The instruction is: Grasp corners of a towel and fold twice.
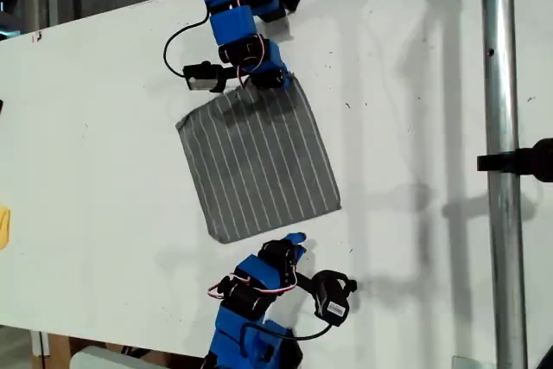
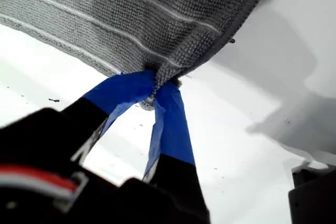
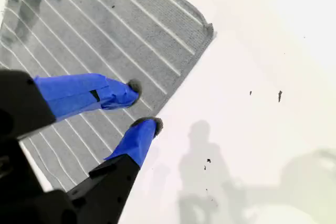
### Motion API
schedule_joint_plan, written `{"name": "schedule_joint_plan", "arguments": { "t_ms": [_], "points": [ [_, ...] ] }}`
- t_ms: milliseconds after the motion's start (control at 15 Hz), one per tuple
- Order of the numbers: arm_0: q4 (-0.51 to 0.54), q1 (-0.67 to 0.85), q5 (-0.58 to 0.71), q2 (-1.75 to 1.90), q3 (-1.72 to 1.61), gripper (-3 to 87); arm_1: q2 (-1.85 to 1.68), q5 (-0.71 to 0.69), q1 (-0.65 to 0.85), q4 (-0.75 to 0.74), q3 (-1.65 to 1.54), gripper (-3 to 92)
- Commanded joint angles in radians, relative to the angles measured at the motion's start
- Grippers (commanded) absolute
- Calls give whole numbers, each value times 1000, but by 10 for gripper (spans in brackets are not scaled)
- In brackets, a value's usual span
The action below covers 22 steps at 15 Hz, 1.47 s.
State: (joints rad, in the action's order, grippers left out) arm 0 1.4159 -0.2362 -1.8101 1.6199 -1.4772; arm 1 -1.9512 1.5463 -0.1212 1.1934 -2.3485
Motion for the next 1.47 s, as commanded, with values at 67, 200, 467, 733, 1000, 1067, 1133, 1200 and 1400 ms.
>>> {"name": "schedule_joint_plan", "arguments": {
  "t_ms": [67, 200, 467, 733, 1000, 1067, 1133, 1200, 1400],
  "points": [
    [-9, -28, -9, 35, 3, 80, -109, -8, -18, 28, 61, 252],
    [-9, -26, -9, 35, 3, 81, -221, -8, -29, 98, 77, 326],
    [-12, -21, -5, 35, 3, 81, -365, 9, -2, 152, -8, 234],
    [-12, -20, -6, 35, 2, 82, -380, 14, 51, 54, -156, 215],
    [-14, -14, 3, 35, 2, 82, -373, -41, 69, 20, -169, 405],
    [-15, -14, 3, 35, 2, 82, -365, -44, 67, 26, -170, 432],
    [-15, -14, 3, 35, 2, 82, -342, -44, 67, 31, -175, 420],
    [-17, -14, 3, 34, 2, 82, -304, -40, 71, 25, -179, 410],
    [-18, -17, 2, 35, -3, 82, -94, -44, 94, -31, -150, 394]
  ]
}}
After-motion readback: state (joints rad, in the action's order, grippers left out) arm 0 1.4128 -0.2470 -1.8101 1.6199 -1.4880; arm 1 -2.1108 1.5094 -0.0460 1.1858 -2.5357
